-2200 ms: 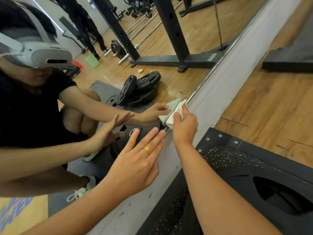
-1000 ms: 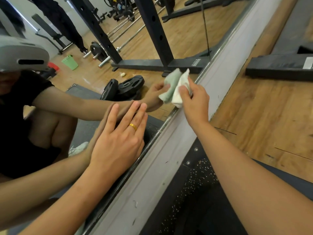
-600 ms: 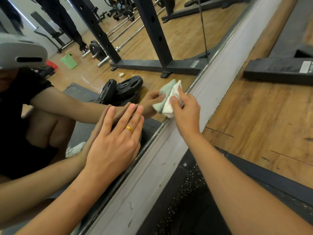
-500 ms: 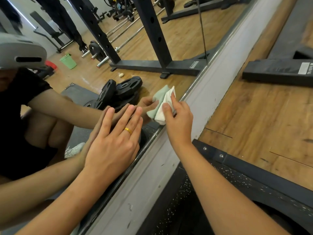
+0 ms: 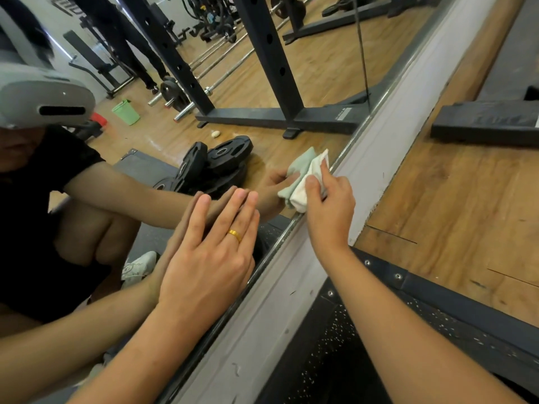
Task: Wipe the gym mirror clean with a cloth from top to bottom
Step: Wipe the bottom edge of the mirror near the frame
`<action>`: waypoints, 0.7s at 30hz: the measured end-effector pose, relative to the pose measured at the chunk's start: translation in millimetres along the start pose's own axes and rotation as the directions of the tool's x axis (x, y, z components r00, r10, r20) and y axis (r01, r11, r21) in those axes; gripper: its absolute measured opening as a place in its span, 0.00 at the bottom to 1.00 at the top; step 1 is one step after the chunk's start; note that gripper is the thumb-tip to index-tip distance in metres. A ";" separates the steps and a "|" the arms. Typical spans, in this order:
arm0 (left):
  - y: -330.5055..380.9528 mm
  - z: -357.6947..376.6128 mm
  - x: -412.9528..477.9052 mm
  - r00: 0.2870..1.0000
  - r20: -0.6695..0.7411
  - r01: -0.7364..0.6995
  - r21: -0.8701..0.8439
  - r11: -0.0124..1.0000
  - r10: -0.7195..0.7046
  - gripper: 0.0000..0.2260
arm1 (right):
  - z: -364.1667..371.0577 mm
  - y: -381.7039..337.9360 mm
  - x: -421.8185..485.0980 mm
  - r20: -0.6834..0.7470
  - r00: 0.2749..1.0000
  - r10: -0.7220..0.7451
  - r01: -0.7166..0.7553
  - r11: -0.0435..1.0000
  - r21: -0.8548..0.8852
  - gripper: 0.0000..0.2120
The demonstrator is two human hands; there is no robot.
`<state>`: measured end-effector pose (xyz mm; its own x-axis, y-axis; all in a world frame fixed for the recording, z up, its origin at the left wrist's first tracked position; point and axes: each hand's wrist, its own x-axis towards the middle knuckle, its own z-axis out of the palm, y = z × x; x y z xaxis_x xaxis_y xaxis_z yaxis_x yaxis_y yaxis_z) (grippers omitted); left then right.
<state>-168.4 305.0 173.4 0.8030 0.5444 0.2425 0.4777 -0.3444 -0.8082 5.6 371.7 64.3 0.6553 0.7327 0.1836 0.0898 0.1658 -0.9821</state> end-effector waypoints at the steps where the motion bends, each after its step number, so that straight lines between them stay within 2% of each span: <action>1: 0.1 0.5 0.0 1.000 0.003 -0.001 0.004 1.000 0.001 0.24 | 1.6 1.5 -7.0 -0.001 1.000 -0.002 0.002 1.000 0.017 0.22; 8: -1.3 2.0 -1.9 1.000 0.017 -0.001 0.004 1.000 0.001 0.25 | 1.0 2.2 -4.5 -0.002 1.000 -0.006 0.006 1.000 0.006 0.21; 21: -0.6 0.3 -2.0 0.999 0.031 -0.004 -0.008 1.000 0.004 0.25 | 7.6 10.4 82.2 -0.211 0.969 0.131 -0.127 0.991 0.030 0.19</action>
<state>-170.4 304.3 173.2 0.7934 0.5668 0.2221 0.4774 -0.3531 -0.8046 54.7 438.6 69.5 0.8046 0.5925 0.0403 -0.0168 0.0905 -0.9958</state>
